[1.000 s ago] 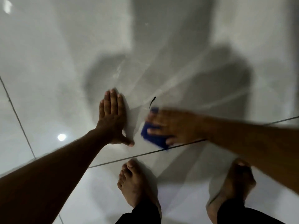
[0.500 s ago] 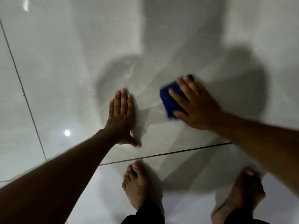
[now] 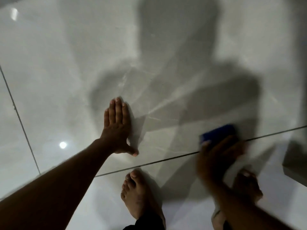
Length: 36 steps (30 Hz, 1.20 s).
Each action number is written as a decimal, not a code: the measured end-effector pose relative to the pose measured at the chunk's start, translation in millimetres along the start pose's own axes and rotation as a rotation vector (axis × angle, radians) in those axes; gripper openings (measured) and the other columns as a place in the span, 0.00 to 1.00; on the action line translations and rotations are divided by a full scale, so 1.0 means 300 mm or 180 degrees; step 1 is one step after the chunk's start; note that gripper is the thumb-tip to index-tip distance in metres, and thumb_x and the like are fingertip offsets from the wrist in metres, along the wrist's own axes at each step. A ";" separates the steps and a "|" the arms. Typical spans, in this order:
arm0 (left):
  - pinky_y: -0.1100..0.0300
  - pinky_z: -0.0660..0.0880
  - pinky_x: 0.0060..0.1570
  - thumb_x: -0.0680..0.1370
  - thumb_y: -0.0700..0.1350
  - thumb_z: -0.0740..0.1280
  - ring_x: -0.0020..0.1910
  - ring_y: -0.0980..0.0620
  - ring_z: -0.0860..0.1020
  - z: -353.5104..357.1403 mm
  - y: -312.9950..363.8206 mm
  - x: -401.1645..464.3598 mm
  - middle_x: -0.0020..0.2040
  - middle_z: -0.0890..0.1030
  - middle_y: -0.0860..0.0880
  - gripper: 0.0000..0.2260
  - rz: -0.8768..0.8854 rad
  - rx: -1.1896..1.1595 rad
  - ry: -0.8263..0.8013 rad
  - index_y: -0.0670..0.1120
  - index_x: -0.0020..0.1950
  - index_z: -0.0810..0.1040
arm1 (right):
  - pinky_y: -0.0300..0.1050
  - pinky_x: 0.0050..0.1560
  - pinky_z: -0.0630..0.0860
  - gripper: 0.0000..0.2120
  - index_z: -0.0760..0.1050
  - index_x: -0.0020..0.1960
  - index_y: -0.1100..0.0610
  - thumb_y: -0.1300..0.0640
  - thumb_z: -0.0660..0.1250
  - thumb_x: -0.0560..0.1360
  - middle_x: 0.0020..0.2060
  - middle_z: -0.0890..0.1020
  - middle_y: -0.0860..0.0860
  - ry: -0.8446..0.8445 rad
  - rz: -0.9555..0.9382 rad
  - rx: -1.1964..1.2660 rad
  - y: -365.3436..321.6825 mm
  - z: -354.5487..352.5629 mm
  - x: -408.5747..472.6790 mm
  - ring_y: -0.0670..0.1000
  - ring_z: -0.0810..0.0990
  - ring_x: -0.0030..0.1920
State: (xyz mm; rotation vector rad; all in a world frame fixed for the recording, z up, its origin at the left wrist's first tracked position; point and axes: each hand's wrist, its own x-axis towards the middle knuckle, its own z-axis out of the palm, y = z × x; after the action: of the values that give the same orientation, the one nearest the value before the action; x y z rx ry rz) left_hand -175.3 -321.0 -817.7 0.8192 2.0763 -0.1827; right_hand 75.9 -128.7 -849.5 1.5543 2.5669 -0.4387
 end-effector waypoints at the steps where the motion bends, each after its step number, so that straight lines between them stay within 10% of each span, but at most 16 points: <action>1: 0.43 0.26 0.68 0.44 0.75 0.73 0.71 0.37 0.22 0.003 -0.001 0.001 0.70 0.19 0.37 0.80 -0.0007 -0.0008 0.0010 0.39 0.71 0.23 | 0.70 0.74 0.48 0.36 0.52 0.77 0.66 0.46 0.59 0.78 0.73 0.55 0.74 -0.0127 -0.0109 0.0015 -0.100 0.034 -0.129 0.76 0.51 0.74; 7: 0.50 0.21 0.67 0.43 0.76 0.73 0.72 0.39 0.23 0.016 -0.005 0.008 0.71 0.19 0.40 0.81 0.0013 -0.0009 0.0123 0.42 0.73 0.24 | 0.63 0.75 0.50 0.37 0.55 0.78 0.55 0.39 0.60 0.76 0.77 0.56 0.65 -0.0557 -0.3582 -0.0237 -0.309 0.077 0.189 0.67 0.52 0.77; 12: 0.45 0.24 0.68 0.44 0.75 0.74 0.70 0.38 0.21 0.006 0.004 0.010 0.69 0.19 0.39 0.80 0.0005 0.0004 0.0104 0.41 0.71 0.21 | 0.69 0.73 0.53 0.36 0.51 0.78 0.61 0.40 0.55 0.80 0.75 0.55 0.71 0.0301 -0.0898 -0.0155 -0.068 -0.008 0.361 0.73 0.51 0.75; 15: 0.42 0.28 0.70 0.44 0.76 0.74 0.70 0.37 0.21 0.013 0.008 0.009 0.70 0.20 0.37 0.80 0.0006 0.0040 0.0134 0.40 0.70 0.21 | 0.71 0.73 0.52 0.35 0.55 0.77 0.63 0.44 0.59 0.78 0.75 0.54 0.71 -0.0137 -0.0692 -0.0187 -0.064 0.023 -0.036 0.73 0.49 0.76; 22: 0.43 0.33 0.73 0.45 0.76 0.73 0.73 0.40 0.25 0.030 -0.004 -0.009 0.74 0.26 0.37 0.79 0.0028 0.0211 0.0425 0.41 0.73 0.25 | 0.62 0.77 0.49 0.37 0.52 0.79 0.53 0.39 0.59 0.75 0.78 0.55 0.62 -0.0926 -0.4581 -0.0414 -0.295 0.059 0.207 0.64 0.49 0.78; 29: 0.41 0.37 0.75 0.44 0.64 0.82 0.76 0.35 0.33 0.003 0.077 -0.042 0.77 0.35 0.33 0.79 -0.0110 0.0137 0.0647 0.35 0.75 0.33 | 0.69 0.74 0.53 0.37 0.51 0.78 0.63 0.39 0.52 0.80 0.75 0.54 0.71 -0.0281 -0.0965 -0.0605 -0.034 -0.072 0.281 0.73 0.51 0.75; 36: 0.42 0.65 0.68 0.61 0.48 0.80 0.67 0.34 0.67 0.042 0.183 -0.106 0.71 0.68 0.34 0.52 0.0248 0.0363 0.0930 0.35 0.76 0.55 | 0.66 0.73 0.53 0.34 0.49 0.79 0.56 0.42 0.53 0.79 0.78 0.49 0.66 -0.1420 -0.1155 -0.0054 -0.321 -0.054 -0.083 0.68 0.46 0.77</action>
State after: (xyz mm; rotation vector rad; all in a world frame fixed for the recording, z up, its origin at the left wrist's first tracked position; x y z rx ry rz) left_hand -120.1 -299.2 -791.6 1.0461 2.3176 -0.1464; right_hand 3.6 -186.7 -810.0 0.8513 2.4696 -0.7031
